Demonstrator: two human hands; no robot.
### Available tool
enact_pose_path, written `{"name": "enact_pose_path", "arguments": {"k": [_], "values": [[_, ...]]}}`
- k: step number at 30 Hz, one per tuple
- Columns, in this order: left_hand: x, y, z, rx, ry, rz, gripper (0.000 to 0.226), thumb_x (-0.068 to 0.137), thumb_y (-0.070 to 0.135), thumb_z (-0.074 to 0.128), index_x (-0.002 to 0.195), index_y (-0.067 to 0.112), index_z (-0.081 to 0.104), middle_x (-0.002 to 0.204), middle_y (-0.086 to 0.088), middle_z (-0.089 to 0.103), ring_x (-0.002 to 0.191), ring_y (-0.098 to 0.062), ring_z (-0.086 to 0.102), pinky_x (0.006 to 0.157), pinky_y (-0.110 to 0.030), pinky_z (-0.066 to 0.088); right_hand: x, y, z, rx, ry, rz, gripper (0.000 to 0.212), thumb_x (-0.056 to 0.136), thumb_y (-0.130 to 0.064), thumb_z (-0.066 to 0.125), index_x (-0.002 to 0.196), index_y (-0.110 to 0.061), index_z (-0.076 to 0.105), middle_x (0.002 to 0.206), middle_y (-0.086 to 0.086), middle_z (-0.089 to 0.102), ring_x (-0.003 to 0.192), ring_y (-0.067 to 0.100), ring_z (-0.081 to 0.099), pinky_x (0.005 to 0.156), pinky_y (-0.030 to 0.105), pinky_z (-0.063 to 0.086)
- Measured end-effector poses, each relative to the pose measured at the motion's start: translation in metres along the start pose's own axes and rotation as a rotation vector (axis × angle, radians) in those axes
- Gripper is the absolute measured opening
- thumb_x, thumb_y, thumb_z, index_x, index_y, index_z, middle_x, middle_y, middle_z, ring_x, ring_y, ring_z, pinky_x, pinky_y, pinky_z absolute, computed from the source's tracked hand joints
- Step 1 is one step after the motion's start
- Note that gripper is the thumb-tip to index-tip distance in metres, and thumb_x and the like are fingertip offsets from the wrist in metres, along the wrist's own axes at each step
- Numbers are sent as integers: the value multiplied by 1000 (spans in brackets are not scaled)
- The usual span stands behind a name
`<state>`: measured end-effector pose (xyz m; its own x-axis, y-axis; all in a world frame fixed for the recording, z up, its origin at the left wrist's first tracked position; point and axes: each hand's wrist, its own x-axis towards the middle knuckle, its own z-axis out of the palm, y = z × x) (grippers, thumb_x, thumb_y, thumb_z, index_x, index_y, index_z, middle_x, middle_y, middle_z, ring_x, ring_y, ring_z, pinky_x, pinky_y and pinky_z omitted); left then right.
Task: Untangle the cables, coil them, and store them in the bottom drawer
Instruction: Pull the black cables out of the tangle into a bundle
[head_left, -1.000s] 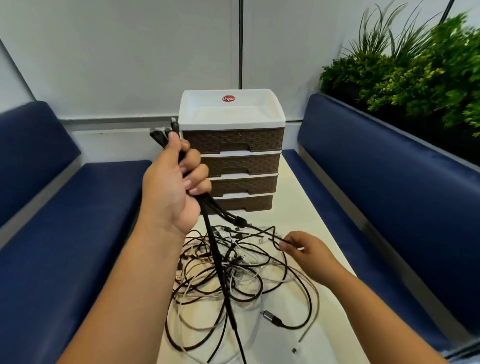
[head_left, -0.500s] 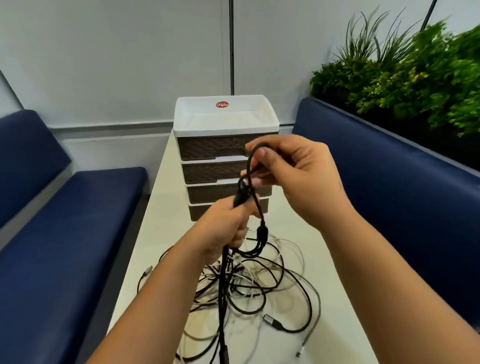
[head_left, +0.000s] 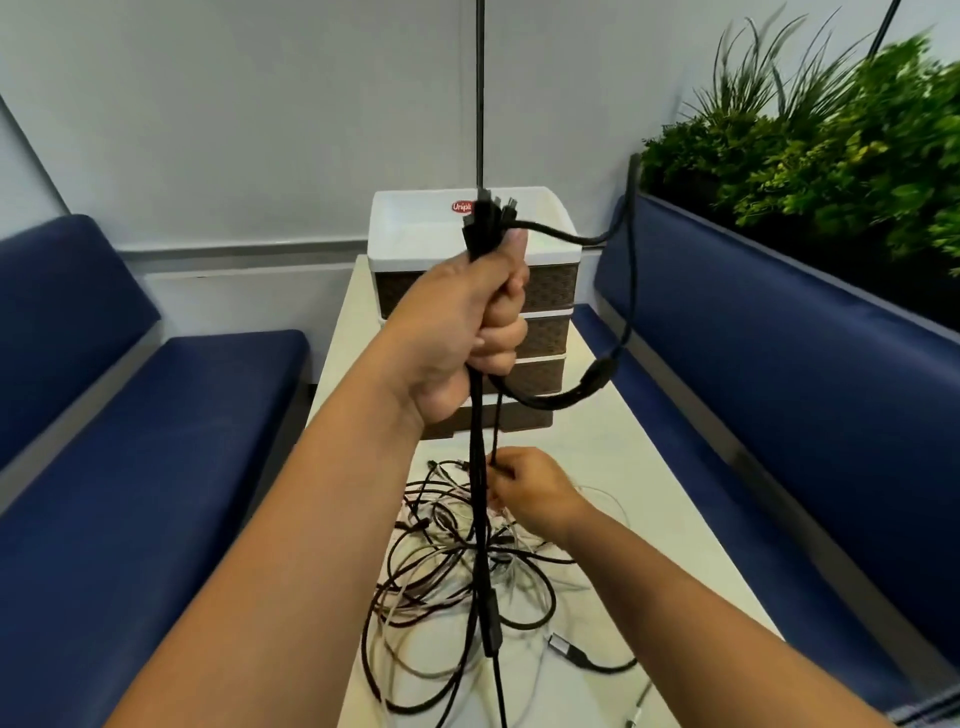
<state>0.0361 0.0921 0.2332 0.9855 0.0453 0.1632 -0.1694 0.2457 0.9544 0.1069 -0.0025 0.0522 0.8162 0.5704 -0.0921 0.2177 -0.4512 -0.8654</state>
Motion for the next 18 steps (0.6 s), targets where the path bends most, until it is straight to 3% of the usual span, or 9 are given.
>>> {"name": "enact_pose_path", "arguments": {"k": [2, 4, 8, 11, 14, 18], "values": [[-4, 4, -6, -5, 34, 54, 27, 101, 31, 46, 79, 16, 49, 48, 8, 24, 38, -5, 18, 37, -18, 16, 7, -6, -9, 103, 67, 20, 21, 98, -9, 54, 80, -16, 63, 73, 7, 62, 62, 20, 61, 74, 43, 59], [-7, 1, -18, -7, 78, 100, 6, 100, 17, 49, 97, 15, 54, 48, 9, 26, 38, -5, 19, 36, -16, 18, 8, -20, -25, 197, 118, 16, 14, 98, -8, 54, 88, -9, 63, 75, 10, 62, 59, 20, 62, 62, 30, 60], [-12, -30, -42, 38, 277, 16, 40, 91, -4, 53, 127, 13, 47, 53, 8, 30, 39, -5, 24, 36, -17, 23, 0, -62, -60, 395, 209, -112, 13, 97, -6, 55, 91, 1, 64, 73, 12, 64, 51, 13, 63, 49, 20, 55], [-14, -61, -49, 114, 318, -121, 32, 93, 4, 58, 125, 6, 54, 53, 8, 33, 40, -6, 26, 39, -17, 22, -6, -90, -78, 500, 165, -221, 15, 98, -8, 53, 92, 0, 63, 74, 12, 64, 52, 9, 64, 54, 19, 56], [-14, -90, -48, 172, 278, -240, 24, 93, 11, 61, 117, 8, 61, 51, 10, 37, 42, -6, 28, 40, -19, 23, -10, -111, -94, 605, 133, -330, 19, 99, -9, 51, 102, 5, 62, 79, 13, 64, 59, 11, 65, 59, 19, 57], [-15, -119, -41, 300, 193, -345, 21, 95, 28, 60, 108, 13, 65, 50, 10, 32, 44, -8, 30, 43, -21, 27, -12, -130, -109, 727, 106, -413, 19, 101, -12, 48, 100, -1, 63, 83, 10, 66, 65, 12, 66, 65, 19, 56]]}}
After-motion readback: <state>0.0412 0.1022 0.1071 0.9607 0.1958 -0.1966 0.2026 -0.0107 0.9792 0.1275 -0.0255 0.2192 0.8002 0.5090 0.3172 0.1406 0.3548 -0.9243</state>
